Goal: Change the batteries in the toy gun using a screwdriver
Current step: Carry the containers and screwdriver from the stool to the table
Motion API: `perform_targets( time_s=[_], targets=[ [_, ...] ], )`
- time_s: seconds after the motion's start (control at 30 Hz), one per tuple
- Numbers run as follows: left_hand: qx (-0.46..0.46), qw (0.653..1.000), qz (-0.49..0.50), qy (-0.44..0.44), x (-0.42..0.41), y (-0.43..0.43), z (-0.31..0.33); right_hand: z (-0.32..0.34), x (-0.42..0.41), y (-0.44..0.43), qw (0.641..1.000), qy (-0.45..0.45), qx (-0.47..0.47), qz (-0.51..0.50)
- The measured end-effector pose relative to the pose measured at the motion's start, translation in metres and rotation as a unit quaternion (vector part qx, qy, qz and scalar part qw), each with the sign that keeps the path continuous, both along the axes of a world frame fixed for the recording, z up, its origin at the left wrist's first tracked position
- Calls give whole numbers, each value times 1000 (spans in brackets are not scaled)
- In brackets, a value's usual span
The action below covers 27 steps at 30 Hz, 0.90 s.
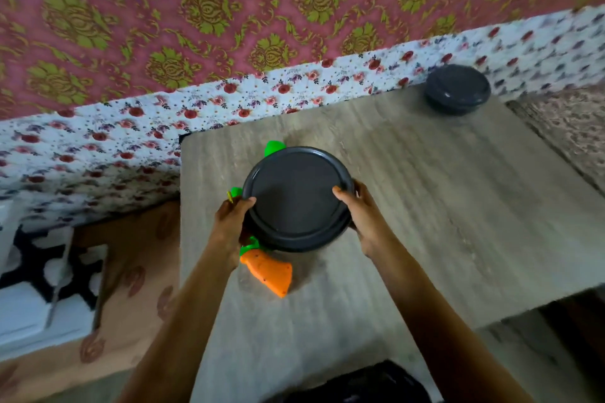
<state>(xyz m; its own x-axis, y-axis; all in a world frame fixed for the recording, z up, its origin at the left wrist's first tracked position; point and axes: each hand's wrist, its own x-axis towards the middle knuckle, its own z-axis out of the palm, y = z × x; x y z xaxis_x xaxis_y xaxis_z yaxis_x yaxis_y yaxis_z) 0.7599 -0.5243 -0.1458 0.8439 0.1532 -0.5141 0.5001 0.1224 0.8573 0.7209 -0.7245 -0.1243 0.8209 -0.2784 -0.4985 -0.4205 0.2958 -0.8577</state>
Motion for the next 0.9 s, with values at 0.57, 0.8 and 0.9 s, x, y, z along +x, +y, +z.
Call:
perform_targets(
  time_s=[0.57, 0.8, 0.9],
  targets=[
    [5, 996, 86, -21, -12, -128, 27, 4, 4, -137, 995, -50, 24, 81],
    [-51, 997, 61, -20, -1, -164, 20, -10, -1, -171, 997, -52, 24, 48],
    [-67, 997, 38, -13, 8, -186, 18, -14, 4, -188, 996, -79, 49, 18]
  ],
)
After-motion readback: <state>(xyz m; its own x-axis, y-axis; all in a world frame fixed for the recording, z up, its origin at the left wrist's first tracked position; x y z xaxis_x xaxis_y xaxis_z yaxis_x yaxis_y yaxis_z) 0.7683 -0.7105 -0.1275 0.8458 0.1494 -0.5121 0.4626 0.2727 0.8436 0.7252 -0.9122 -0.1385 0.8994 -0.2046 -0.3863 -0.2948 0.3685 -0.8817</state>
